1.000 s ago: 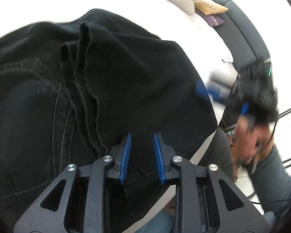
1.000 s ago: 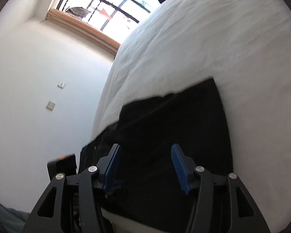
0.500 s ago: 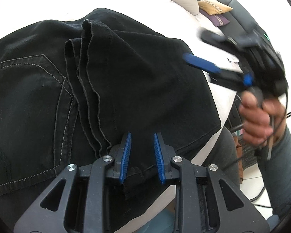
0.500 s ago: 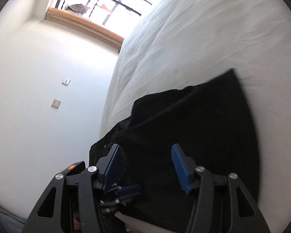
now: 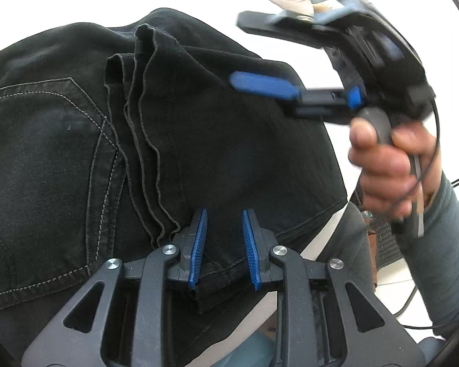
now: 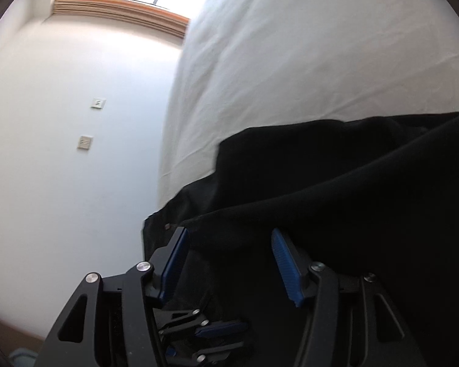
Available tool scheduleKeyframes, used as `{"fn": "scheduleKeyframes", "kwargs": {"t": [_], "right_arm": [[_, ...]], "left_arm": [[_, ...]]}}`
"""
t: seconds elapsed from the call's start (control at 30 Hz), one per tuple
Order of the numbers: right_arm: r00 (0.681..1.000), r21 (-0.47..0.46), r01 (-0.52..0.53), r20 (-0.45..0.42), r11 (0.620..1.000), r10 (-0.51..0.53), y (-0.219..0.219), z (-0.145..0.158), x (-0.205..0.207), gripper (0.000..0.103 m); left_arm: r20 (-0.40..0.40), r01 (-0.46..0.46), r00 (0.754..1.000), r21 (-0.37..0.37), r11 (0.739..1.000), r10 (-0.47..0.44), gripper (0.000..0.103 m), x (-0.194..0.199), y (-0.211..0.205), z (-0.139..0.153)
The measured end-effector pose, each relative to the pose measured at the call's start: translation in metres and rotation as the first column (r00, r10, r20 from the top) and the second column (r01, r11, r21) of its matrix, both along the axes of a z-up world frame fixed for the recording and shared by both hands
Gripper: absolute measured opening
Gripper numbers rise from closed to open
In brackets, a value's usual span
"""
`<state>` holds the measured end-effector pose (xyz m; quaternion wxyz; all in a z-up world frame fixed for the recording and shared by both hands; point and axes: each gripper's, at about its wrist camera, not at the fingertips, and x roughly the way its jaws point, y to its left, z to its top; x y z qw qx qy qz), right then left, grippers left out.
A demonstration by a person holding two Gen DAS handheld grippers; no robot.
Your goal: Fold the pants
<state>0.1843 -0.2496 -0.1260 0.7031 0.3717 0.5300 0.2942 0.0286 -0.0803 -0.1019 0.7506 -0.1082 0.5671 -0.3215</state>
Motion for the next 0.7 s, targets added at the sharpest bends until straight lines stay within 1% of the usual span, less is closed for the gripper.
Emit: {"fn": "scheduleKeyframes", "kwargs": {"t": [0.03,0.07,0.1,0.13,0.17,0.2,0.27,0.33,0.37,0.4,0.43,0.47,0.5,0.53,0.57,0.6,0.63,0.67,0.7], "right_arm": [[1.000,0.013,0.006,-0.004,1.000,-0.006,-0.004,-0.002,-0.008,0.074],[1.000,0.012,0.014,-0.025,1.000,-0.013,-0.005,-0.009,-0.015,0.077],[0.999,0.008,0.017,-0.040,1.000,-0.017,-0.011,-0.017,-0.021,0.077],[0.999,0.011,0.025,-0.032,1.000,-0.025,-0.014,-0.024,-0.027,0.071],[0.999,0.004,0.039,-0.007,0.999,-0.039,-0.018,-0.026,-0.032,0.066],[0.999,0.001,0.053,-0.009,0.999,-0.053,-0.021,-0.024,-0.036,0.065],[0.996,0.016,0.078,-0.032,0.997,-0.077,-0.026,-0.017,-0.042,0.066],[0.997,0.037,0.080,0.004,0.996,-0.081,-0.029,-0.007,-0.056,0.067],[0.997,0.060,0.081,0.012,0.995,-0.081,-0.029,-0.007,-0.064,0.073],[0.997,0.073,0.082,0.005,0.994,-0.082,-0.033,-0.012,-0.071,0.076],[0.996,0.056,0.086,-0.017,0.995,-0.085,-0.033,-0.022,-0.077,0.072],[0.996,0.024,0.089,-0.014,0.996,-0.089,-0.034,-0.029,-0.082,0.057],[0.995,-0.015,0.097,0.007,0.995,-0.097,-0.034,-0.029,-0.085,0.053],[0.994,-0.022,0.108,-0.005,0.994,-0.108,-0.034,-0.027,-0.086,0.055],[0.992,0.003,0.120,-0.030,0.993,-0.120,-0.034,-0.023,-0.087,0.060],[0.993,0.038,0.111,-0.030,0.993,-0.110,-0.032,-0.018,-0.087,0.063],[0.996,0.052,0.091,0.002,0.994,-0.091,-0.027,-0.010,-0.087,0.070],[0.997,0.048,0.074,0.023,0.996,-0.075,-0.023,-0.007,-0.088,0.082],[0.998,0.030,0.055,0.029,0.998,-0.056,-0.017,-0.008,-0.087,0.086]], "left_arm": [[0.000,0.000,1.000,-0.002,1.000,0.000,0.023,0.001,0.002,-0.001],[0.000,0.000,1.000,-0.002,1.000,0.000,0.023,0.001,0.003,-0.003],[0.002,-0.001,1.000,0.000,1.000,0.001,0.023,0.001,0.003,-0.003],[0.005,0.000,1.000,0.000,1.000,0.000,0.023,0.001,0.004,-0.004],[0.010,0.000,1.000,0.002,1.000,0.000,0.023,0.000,0.005,-0.003],[0.014,0.000,1.000,0.003,1.000,0.000,0.023,-0.001,0.006,-0.002],[0.028,-0.017,0.999,0.010,1.000,0.016,0.023,-0.004,0.011,0.003],[0.048,-0.038,0.998,0.017,0.999,0.038,0.023,-0.009,0.016,0.011],[0.073,-0.061,0.996,0.020,0.998,0.060,0.023,-0.013,0.023,0.019],[0.087,-0.074,0.994,0.014,0.997,0.072,0.023,-0.016,0.029,0.024],[0.100,-0.091,0.991,0.004,0.996,0.090,0.023,-0.019,0.037,0.029],[0.109,-0.115,0.987,-0.005,0.993,0.115,0.023,-0.023,0.048,0.035],[0.116,-0.148,0.982,-0.011,0.989,0.149,0.023,-0.027,0.061,0.040],[0.120,-0.175,0.977,-0.018,0.984,0.176,0.023,-0.031,0.072,0.045],[0.128,-0.206,0.970,-0.032,0.978,0.208,0.023,-0.037,0.086,0.051],[0.140,-0.241,0.959,-0.046,0.969,0.245,0.023,-0.043,0.102,0.057],[0.153,-0.279,0.946,-0.057,0.959,0.285,0.024,-0.049,0.118,0.064],[0.162,-0.311,0.934,-0.064,0.948,0.318,0.024,-0.055,0.132,0.068],[0.169,-0.354,0.917,-0.074,0.932,0.362,0.029,-0.062,0.150,0.072]]}}
